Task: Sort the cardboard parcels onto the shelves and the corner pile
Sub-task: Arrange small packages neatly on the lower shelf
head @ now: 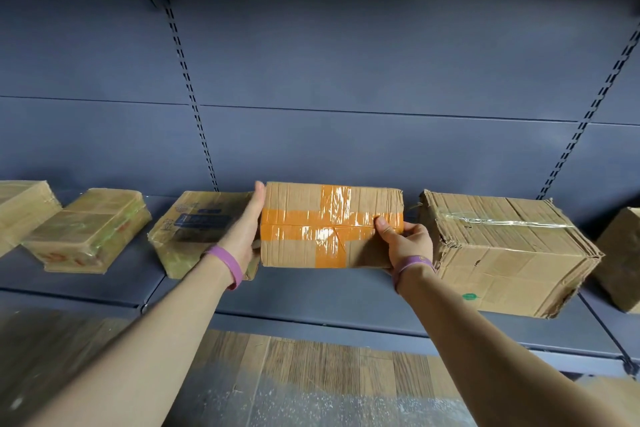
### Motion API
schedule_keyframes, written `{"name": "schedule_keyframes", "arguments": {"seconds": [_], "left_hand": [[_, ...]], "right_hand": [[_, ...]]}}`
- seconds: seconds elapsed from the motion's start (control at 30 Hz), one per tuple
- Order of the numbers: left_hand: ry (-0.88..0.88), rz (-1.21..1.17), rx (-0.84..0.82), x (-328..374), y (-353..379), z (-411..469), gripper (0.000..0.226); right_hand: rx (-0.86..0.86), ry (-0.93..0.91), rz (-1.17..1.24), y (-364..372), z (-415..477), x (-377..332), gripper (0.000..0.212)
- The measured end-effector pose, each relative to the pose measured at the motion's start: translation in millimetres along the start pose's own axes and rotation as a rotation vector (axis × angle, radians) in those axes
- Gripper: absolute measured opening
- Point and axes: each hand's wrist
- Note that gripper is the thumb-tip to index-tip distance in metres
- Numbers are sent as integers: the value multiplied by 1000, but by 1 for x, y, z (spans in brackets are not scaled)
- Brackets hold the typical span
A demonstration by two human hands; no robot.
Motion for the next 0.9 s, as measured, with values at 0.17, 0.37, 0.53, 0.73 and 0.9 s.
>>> {"name": "schedule_keyframes", "arguments": {"seconds": [0.17, 0.37, 0.53, 0.73, 0.9], "left_hand": [[92, 170, 23, -12, -8, 1, 79], [56, -98, 33, -15, -23, 0, 73], [50, -192, 50, -19, -27, 1, 74], [22, -200, 139, -27, -33, 16, 94], [31, -53, 289, -33, -29, 27, 45]], "right_hand": [[-43, 33, 52, -3, -3, 0, 25], [-120, 26, 166, -8, -2, -5, 25], [-336, 102, 71, -11, -3, -1, 62], [-342, 90, 195, -16, 0, 3, 27], [-312, 100, 211, -15, -1, 2, 18]]}}
Point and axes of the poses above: each hand's wrist, its own z-axis towards the middle knuckle, its own y-axis out of the palm, x = y × z, and after that the axes turned 11 degrees about -x, right-handed
